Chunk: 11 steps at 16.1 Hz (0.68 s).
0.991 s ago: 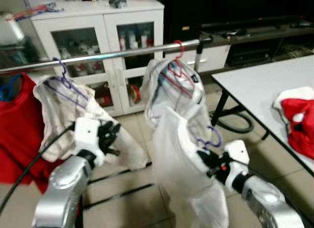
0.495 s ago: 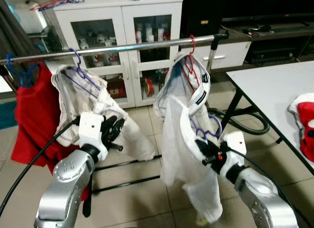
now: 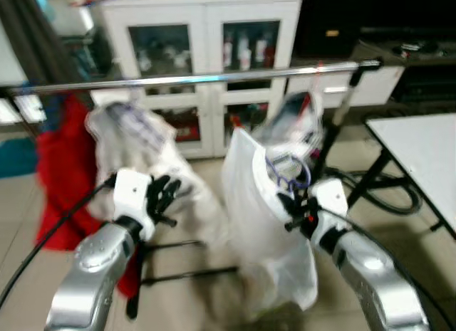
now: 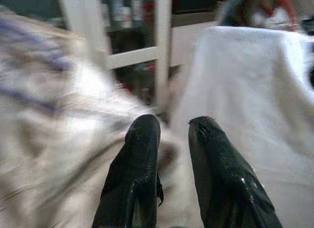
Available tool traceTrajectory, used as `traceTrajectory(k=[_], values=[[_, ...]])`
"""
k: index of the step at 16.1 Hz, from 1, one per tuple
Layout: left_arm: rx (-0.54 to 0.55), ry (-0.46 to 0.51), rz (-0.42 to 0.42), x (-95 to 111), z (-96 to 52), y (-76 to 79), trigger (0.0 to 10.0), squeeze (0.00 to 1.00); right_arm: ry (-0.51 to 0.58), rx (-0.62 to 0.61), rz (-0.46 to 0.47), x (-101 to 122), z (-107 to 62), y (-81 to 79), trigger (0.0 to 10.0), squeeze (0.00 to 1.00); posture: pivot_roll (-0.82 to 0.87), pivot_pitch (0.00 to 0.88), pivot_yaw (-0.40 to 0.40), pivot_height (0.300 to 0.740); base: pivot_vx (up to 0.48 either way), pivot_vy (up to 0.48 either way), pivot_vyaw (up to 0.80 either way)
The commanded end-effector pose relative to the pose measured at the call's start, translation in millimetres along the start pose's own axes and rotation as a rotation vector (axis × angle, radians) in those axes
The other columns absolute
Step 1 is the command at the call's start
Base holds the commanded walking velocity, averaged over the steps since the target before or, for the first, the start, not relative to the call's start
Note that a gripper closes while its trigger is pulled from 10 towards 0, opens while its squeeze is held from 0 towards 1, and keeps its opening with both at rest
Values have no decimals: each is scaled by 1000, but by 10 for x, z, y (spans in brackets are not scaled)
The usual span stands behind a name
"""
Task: Hang hanger
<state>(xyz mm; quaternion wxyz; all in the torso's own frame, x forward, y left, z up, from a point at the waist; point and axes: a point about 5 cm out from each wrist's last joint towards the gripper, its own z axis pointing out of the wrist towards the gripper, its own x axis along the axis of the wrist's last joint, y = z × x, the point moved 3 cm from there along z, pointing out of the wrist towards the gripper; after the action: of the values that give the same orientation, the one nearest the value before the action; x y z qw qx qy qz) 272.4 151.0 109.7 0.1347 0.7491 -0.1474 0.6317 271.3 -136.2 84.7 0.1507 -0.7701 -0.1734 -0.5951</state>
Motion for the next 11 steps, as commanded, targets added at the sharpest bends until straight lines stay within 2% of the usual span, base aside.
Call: traceTrajectory(k=[1,3,5,7,9,11], values=[[15,7,33,48,-47,-59,10000,0,69,-6,-6,195,10,-3,10000,0,45,0,41,740,337,0,0],[-28,33,23,77,-70,7,10000,0,92,22,-20,281,-10,-32,10000,0,50,0,37,740,148,0,0],[-84,50,46,122,-82,55,10000,0,123,121,-18,374,-42,-148,10000,0,47,0,39,740,0,0,0],[-136,36,49,140,-108,80,10000,0,126,164,-20,445,-44,-216,10000,0,47,0,40,740,0,0,0],[-142,46,77,198,-145,36,10000,0,183,160,-19,644,20,-266,10000,0,49,0,36,740,0,0,0],[-152,62,90,259,-163,12,10000,0,188,136,-24,762,129,-274,10000,0,56,0,28,740,0,0,0]])
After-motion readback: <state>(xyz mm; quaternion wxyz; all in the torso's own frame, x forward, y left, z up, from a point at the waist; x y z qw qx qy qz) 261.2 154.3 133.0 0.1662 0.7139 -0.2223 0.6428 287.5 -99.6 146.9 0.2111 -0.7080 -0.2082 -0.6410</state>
